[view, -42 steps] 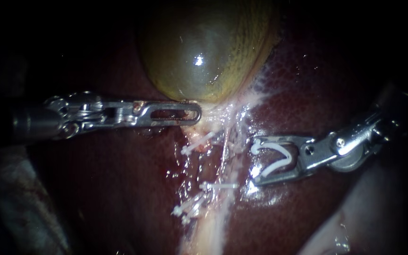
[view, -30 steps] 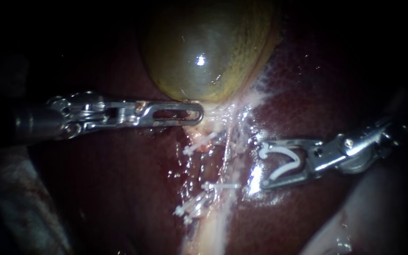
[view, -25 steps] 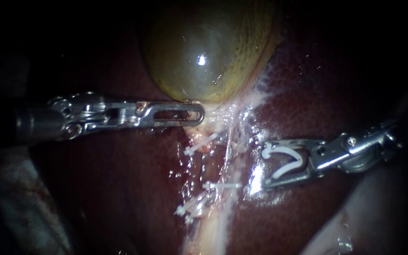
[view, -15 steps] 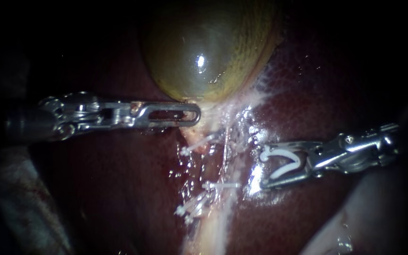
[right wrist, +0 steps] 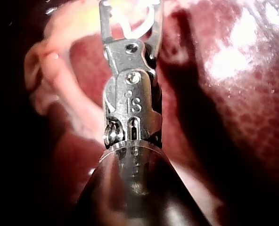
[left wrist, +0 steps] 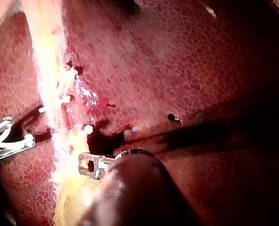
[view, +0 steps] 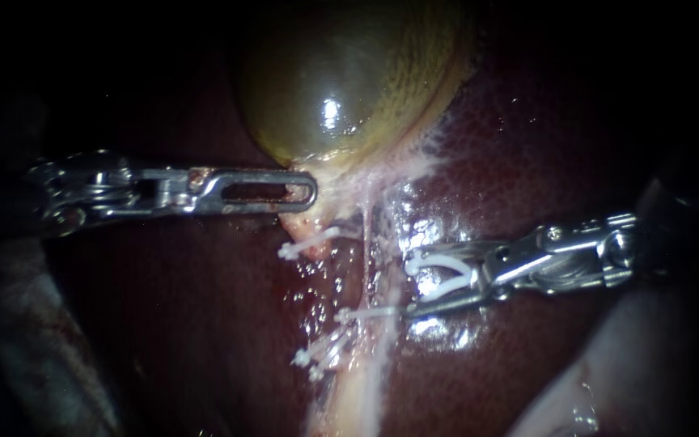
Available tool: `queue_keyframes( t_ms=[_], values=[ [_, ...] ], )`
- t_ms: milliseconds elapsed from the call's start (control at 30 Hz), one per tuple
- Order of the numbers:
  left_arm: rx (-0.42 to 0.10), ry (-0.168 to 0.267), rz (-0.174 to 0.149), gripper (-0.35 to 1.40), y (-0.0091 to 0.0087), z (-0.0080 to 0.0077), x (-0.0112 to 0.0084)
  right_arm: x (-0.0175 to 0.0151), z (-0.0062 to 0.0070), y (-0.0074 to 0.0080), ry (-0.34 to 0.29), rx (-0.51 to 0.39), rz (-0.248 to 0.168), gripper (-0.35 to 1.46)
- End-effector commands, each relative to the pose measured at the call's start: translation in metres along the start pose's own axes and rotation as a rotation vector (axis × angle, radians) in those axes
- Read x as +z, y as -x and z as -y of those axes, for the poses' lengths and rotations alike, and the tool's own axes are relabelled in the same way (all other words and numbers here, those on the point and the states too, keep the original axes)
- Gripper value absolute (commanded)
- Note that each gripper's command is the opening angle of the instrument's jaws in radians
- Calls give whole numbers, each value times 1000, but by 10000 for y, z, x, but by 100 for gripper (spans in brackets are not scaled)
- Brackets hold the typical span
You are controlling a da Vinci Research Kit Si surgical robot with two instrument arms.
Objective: Clipping second clip right tube
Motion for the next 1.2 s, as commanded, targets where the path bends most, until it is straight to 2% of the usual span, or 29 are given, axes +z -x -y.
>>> queue_keyframes(
  t_ms=[33,600,933,1200],
  values=[
    [-1,0,0,-35,1,-2,-1,2,0,0,-2,4,1,59],
    [-3,0,7,-35,15,-21,-25,25,-15,2,-6,56,-3,59],
    [-4,3,2,-35,21,-26,-32,41,-26,16,-13,143,-9,58],
    [-5,4,0,-35,21,-28,-32,51,-27,20,-29,204,-11,57]
  ],
)
